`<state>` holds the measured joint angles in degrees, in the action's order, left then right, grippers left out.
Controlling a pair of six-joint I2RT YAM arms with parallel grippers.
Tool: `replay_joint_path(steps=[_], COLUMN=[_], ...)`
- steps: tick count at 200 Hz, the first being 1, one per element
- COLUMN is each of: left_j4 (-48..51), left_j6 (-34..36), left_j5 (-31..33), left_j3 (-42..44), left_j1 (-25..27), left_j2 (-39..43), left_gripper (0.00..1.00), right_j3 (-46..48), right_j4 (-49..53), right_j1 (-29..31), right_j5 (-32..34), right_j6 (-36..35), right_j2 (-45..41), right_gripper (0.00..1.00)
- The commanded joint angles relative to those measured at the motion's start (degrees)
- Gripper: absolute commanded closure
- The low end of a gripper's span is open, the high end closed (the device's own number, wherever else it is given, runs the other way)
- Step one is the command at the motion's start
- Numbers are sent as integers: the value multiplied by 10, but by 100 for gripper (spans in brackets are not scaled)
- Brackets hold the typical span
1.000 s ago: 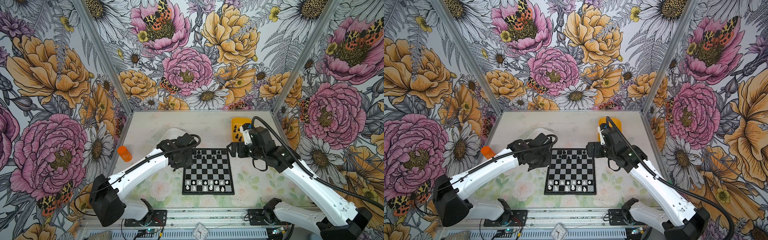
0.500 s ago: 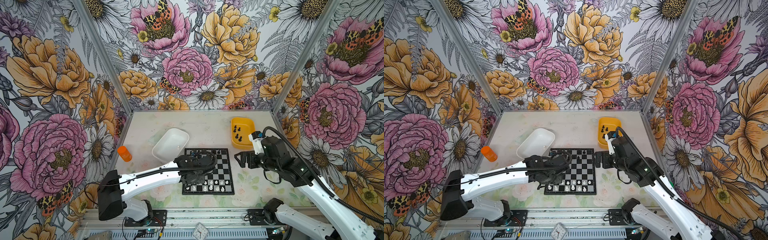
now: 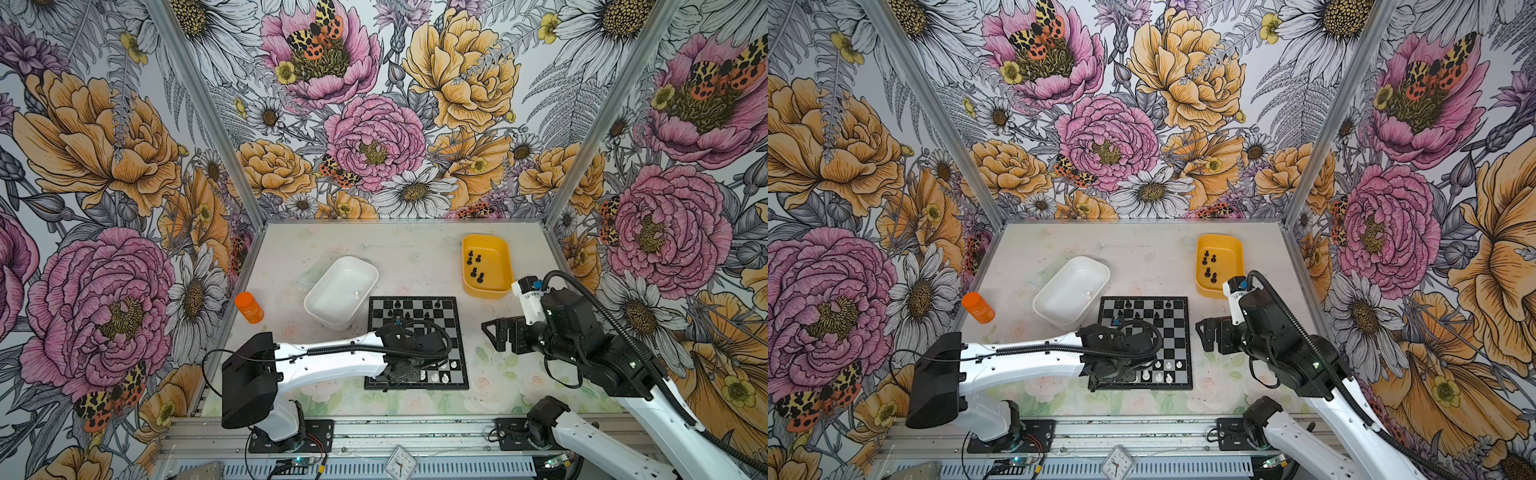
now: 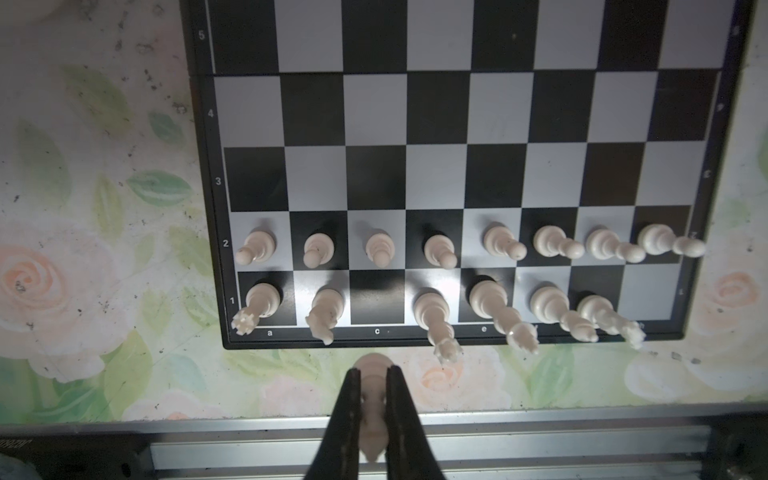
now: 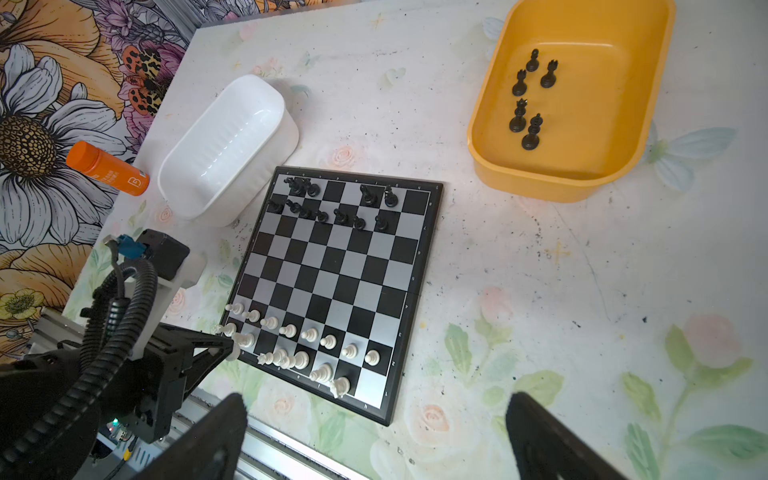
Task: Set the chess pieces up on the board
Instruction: 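Carry the white piece over the board toward the row nearest the robot, then lower the white piece onto the back row and open the left gripper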
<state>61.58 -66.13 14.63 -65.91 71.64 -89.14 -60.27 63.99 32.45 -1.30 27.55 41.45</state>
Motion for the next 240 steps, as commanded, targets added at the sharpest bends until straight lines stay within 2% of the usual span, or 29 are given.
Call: replay_joint_path(steps=[1,139,147,240], left_j4=[-23,-78,-80,-91], left_j6=[-11,14,15,14], left_j5=[6,-22,-41,-45], left_j3=[10,41,41,50], left_j1=[3,-21,-21,-25], left_j2=[-6,-39,-42,-52], left_gripper=[88,89,89,89], right_j3=[4,4,4,4], right_j4=[7,6,6,7], right_j1=[4,4,4,3], right_j5=[11,24,25,27], right_j6=[4,2,2,-5], right_j2=[-2,11,11,13], right_gripper=[0,0,0,0])
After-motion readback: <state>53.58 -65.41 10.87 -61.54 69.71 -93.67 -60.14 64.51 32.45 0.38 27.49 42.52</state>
